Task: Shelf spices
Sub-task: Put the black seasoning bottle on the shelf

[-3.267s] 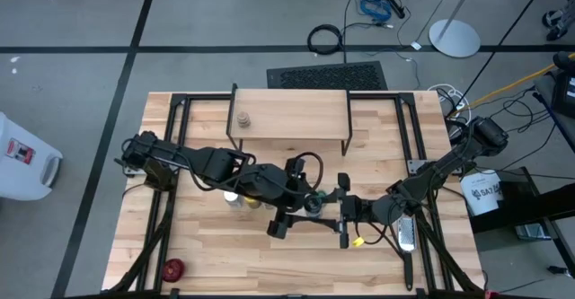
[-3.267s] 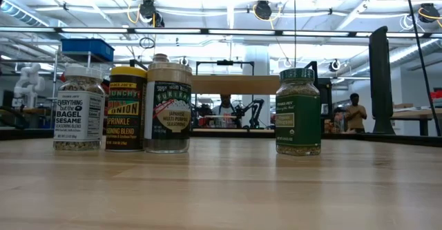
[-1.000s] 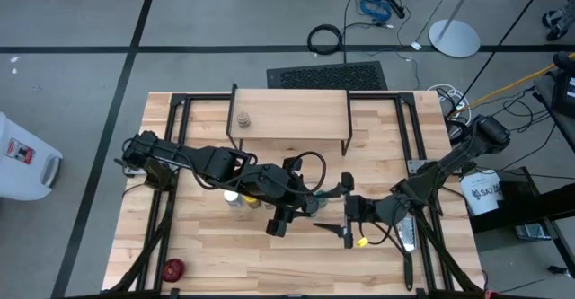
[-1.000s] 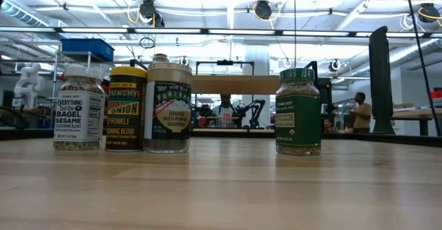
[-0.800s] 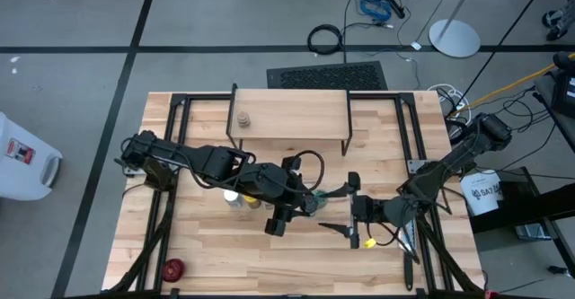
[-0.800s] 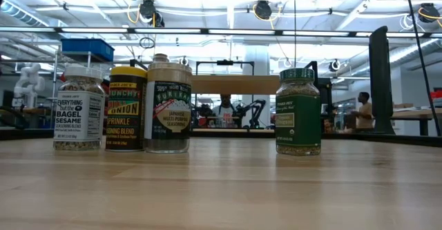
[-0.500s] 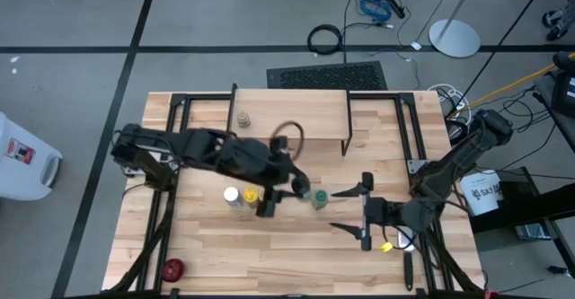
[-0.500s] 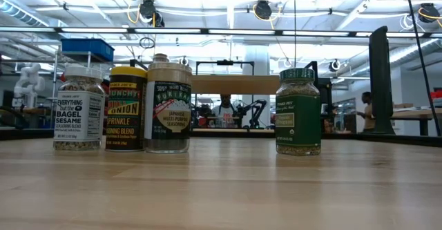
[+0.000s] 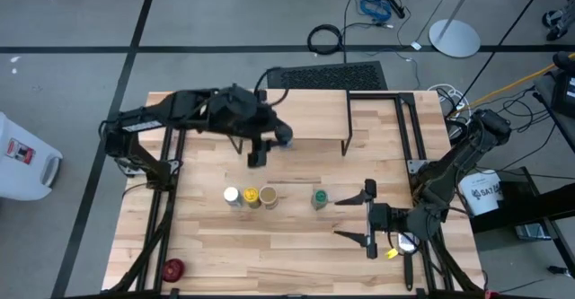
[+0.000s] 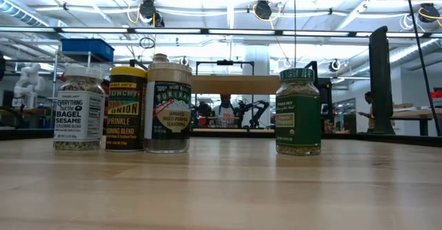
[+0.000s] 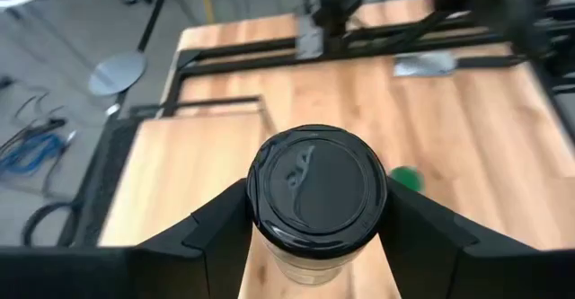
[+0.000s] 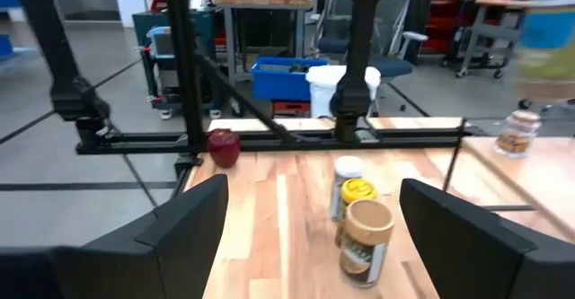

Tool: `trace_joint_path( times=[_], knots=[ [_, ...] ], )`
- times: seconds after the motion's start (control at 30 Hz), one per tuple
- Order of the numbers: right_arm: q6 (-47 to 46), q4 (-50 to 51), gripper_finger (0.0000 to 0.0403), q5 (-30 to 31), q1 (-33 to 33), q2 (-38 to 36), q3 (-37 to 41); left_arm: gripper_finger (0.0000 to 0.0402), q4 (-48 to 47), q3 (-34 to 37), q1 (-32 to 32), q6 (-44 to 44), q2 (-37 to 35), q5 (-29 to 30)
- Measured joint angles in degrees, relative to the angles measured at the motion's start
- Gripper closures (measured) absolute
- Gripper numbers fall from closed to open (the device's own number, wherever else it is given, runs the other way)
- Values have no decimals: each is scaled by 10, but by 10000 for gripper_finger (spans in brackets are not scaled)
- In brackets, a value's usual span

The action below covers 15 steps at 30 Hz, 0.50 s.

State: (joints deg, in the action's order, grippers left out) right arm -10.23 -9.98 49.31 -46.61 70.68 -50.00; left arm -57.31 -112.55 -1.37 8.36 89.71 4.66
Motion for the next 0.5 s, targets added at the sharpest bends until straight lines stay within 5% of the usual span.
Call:
trace_joint_path(
  times=[0.5],
  knots=[
    [-37, 0, 88, -14, -12, 19, 0, 184, -22, 55, -171, 16, 0, -86]
  ],
)
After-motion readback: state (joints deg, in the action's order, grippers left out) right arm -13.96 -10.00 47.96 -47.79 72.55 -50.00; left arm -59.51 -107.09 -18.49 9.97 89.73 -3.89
